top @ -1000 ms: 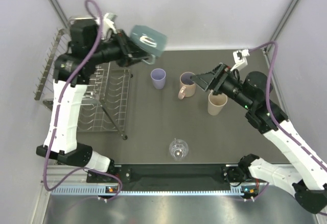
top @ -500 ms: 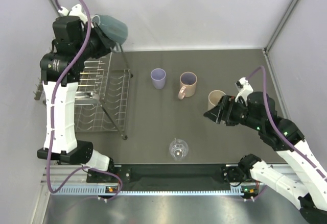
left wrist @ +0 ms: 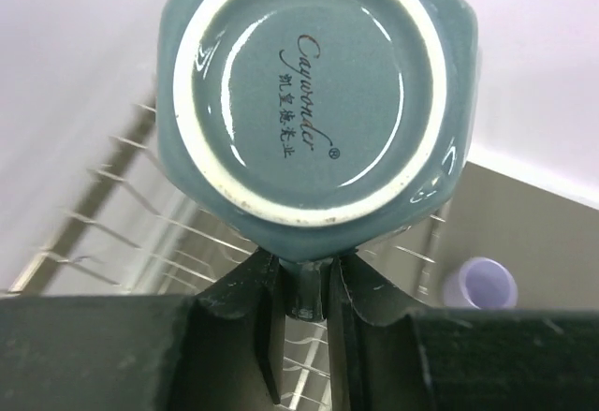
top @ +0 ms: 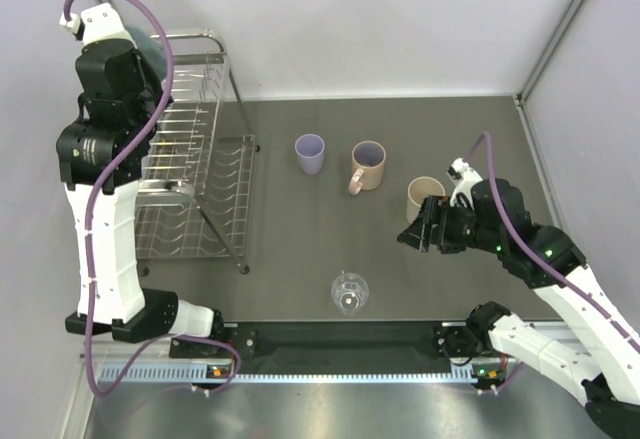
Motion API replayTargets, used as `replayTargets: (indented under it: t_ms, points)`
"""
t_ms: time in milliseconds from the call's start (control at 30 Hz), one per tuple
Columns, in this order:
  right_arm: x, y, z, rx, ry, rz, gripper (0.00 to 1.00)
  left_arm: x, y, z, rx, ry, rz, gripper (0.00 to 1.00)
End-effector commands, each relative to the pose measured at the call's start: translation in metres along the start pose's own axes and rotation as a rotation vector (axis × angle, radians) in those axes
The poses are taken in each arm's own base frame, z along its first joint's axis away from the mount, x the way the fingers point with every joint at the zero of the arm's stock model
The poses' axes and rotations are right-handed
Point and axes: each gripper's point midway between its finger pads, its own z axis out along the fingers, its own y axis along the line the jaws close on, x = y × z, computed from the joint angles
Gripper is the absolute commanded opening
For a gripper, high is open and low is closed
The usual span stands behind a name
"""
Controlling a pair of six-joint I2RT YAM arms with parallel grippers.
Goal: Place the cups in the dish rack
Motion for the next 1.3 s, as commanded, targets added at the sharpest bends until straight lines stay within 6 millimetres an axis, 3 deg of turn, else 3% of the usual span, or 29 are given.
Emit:
replayTargets:
  t_ms: [0,133,267,667,1267]
  points:
    - [0.0,0.006,0.001,-0.031,-0.005,-0.014,0.74,-0.04,0.022,-0.007,-0.106,-0.146,-0.002,0.0]
    - [0.0,0.008,0.002,-0.039,0.01,-0.026,0.74,-0.01,0.021,0.003,-0.138,-0.013,-0.001,0.0]
    - [0.005,0.007,0.004,-0.043,0.037,-0.047,0.74,-0.006,0.019,-0.003,-0.113,-0.008,-0.06,0.0]
    - [0.008,0.001,0.012,-0.03,0.069,-0.077,0.75,0.054,0.022,0.011,-0.188,0.223,-0.01,0.0]
    - [0.006,0.002,0.025,-0.033,0.098,-0.083,0.75,0.086,0.021,0.03,-0.194,0.347,0.019,0.0]
